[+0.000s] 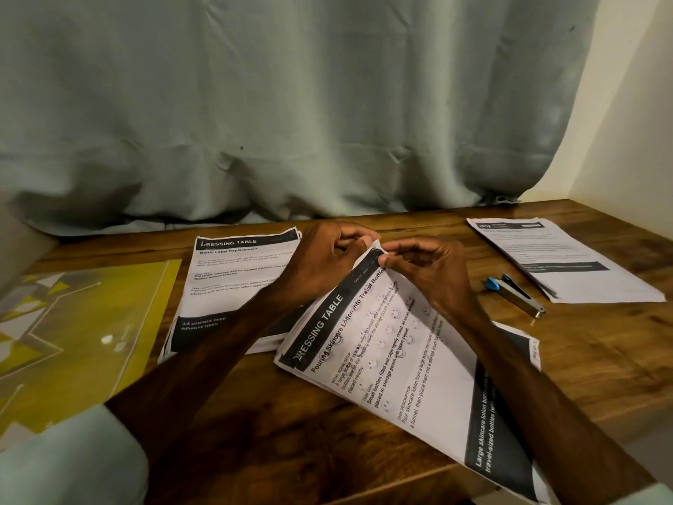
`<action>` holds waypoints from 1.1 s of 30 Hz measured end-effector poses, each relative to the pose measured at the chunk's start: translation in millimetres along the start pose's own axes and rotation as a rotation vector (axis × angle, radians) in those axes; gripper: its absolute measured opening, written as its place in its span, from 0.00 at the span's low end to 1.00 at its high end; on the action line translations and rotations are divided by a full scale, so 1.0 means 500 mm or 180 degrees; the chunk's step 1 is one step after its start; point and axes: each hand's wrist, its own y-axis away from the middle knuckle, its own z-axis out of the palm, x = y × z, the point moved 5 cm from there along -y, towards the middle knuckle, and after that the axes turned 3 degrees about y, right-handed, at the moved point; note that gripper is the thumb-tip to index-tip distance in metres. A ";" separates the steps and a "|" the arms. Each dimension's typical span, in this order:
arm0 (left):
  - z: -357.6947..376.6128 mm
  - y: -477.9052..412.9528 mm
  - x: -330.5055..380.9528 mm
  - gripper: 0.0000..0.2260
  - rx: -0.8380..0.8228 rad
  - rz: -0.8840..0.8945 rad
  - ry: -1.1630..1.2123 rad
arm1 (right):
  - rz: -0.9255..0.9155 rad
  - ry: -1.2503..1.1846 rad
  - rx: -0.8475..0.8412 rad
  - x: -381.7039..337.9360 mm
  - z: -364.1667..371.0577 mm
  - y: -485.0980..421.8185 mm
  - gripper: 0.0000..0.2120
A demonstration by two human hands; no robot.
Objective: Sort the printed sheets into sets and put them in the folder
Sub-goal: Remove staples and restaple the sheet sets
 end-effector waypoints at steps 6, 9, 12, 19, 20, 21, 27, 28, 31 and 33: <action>0.007 0.010 0.008 0.11 0.0065 0.0031 -0.0071 | -0.0130 0.0060 0.0056 -0.001 0.001 -0.005 0.12; 0.004 0.013 0.006 0.09 0.0212 0.0127 -0.0188 | -0.0103 0.0012 0.0065 0.004 0.003 -0.006 0.13; 0.007 0.016 0.004 0.08 0.0242 0.0115 -0.0216 | -0.0043 0.0052 0.0008 0.008 0.006 -0.008 0.16; 0.006 0.018 0.002 0.07 0.0363 0.0080 -0.0148 | -0.0192 0.0203 -0.0213 0.011 0.016 -0.005 0.09; 0.007 0.017 -0.001 0.07 0.0380 0.0018 -0.0103 | -0.0214 0.0224 -0.0180 0.010 0.015 -0.006 0.08; 0.008 0.016 -0.005 0.08 0.0367 -0.0074 -0.0044 | -0.0227 0.0243 -0.0152 0.009 0.015 -0.006 0.08; 0.006 0.019 -0.012 0.08 0.0230 -0.0177 -0.0172 | -0.0097 0.0249 -0.0105 0.016 0.006 -0.007 0.09; 0.005 0.021 -0.013 0.07 0.0251 -0.0216 -0.0198 | -0.0065 0.0265 -0.0135 0.018 0.007 -0.007 0.09; 0.004 0.023 -0.019 0.07 0.0275 -0.0241 -0.0258 | 0.0134 0.0187 -0.0369 0.028 0.011 -0.007 0.08; 0.003 0.025 -0.023 0.07 0.0296 -0.0329 -0.0184 | 0.0281 -0.0047 -0.0572 0.034 0.014 -0.005 0.08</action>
